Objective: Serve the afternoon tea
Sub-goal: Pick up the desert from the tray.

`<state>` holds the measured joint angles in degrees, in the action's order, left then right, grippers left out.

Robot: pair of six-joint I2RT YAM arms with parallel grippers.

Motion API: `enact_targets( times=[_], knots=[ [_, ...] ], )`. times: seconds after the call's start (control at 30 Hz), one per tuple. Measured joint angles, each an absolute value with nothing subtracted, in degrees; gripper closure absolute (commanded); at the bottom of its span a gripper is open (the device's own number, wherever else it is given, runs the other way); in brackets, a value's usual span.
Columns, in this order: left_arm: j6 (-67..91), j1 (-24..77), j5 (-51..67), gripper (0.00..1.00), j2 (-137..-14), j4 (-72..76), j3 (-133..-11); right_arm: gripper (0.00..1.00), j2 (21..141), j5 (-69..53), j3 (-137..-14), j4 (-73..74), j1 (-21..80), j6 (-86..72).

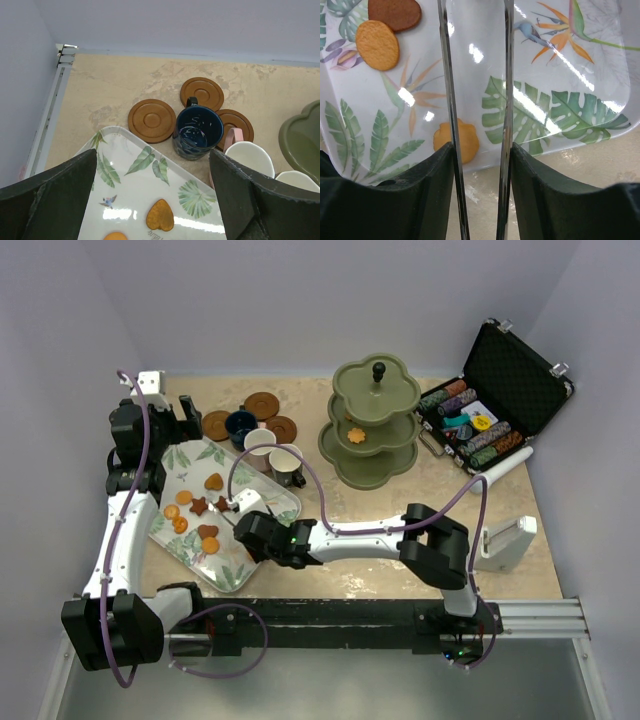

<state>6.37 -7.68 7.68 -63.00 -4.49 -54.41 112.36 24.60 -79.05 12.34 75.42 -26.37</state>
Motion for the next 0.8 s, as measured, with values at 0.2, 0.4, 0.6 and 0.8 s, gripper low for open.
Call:
enact_targets(
  times=[0.2,0.4,0.6,0.8],
  knots=[
    [6.35,-7.68,7.68,0.02,-63.0,-4.49,-54.41,0.61,112.36,24.6,-79.18,12.49,75.16,-26.37],
    [6.37,-7.68,7.68,0.01,-63.0,-4.49,-54.41,0.64,112.33,24.56,-80.05,12.47,74.91,-26.35],
    [6.37,-7.68,7.68,0.02,-63.0,-4.49,-54.41,0.69,112.12,24.49,-80.05,12.38,74.5,-26.3],
    [6.37,-7.68,7.68,0.02,-63.0,-4.49,-54.41,0.73,109.75,24.58,-80.01,12.62,74.11,-26.26]
  ],
)
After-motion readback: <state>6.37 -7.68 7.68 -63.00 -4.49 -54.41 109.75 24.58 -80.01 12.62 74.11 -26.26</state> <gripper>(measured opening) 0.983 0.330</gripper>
